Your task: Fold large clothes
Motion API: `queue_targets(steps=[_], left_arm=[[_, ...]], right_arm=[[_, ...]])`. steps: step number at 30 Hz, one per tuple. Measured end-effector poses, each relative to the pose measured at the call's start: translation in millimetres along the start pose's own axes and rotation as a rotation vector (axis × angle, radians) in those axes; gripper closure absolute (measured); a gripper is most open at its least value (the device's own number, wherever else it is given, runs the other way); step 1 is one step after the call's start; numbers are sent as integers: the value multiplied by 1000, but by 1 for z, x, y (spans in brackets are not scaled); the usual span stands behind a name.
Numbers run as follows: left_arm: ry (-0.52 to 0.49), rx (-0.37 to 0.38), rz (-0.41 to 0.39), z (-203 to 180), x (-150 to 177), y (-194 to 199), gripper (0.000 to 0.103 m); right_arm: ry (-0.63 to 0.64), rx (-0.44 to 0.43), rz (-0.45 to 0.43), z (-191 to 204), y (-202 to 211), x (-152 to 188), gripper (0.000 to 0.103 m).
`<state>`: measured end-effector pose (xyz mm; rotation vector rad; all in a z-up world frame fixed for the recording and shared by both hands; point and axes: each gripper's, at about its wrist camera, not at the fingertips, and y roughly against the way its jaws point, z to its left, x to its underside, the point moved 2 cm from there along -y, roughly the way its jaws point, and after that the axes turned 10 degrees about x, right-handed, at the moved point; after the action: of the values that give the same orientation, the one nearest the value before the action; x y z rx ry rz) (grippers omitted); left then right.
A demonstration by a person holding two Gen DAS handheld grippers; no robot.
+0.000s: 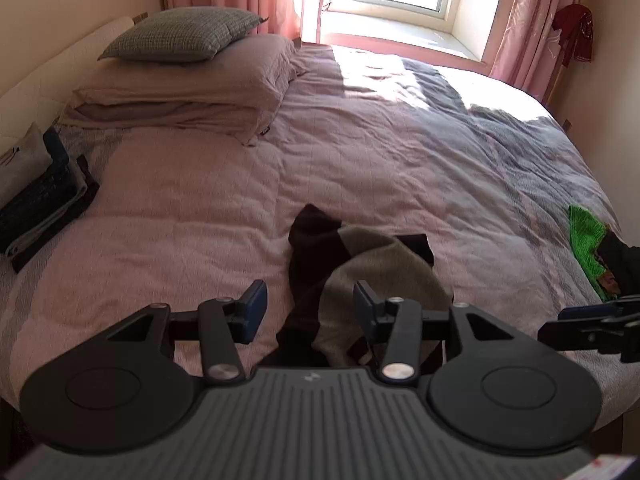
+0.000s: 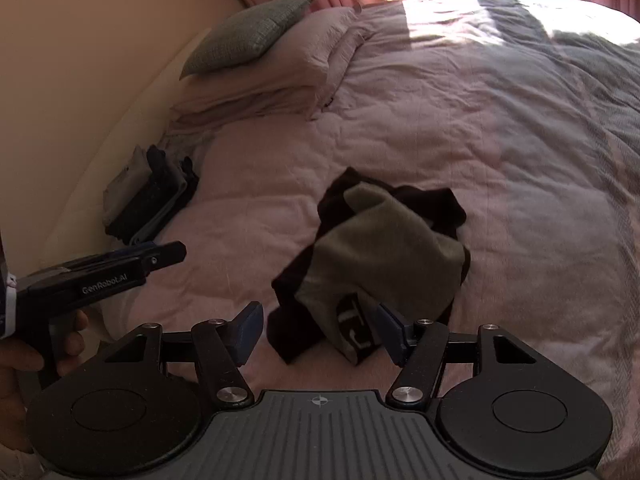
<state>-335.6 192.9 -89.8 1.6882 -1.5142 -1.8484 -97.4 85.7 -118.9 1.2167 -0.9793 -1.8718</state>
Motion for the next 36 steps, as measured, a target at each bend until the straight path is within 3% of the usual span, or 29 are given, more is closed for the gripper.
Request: queue_targets(steps=[4,9,20,26,31,36], left_arm=[[-2,17,68,-18,32,3,56],[-47,47,127,-55,61,2,51],[-75,6,159,-108,104,7,49],[-90,21,176,-120,112,-2,48],[-211,11,168,-126,118,-30,45],[-445,-4,187,-132,133,-82,45]], right_arm=[[39,63,4,0,11,33,44],[48,82,6,-11,30,57,44],[54,77,25,-46,40,99,44],[32,93,16,-61,43,101,44],[-27,149,-4,-80,33,93,44],[-146,226,15,-110,19,89,44]])
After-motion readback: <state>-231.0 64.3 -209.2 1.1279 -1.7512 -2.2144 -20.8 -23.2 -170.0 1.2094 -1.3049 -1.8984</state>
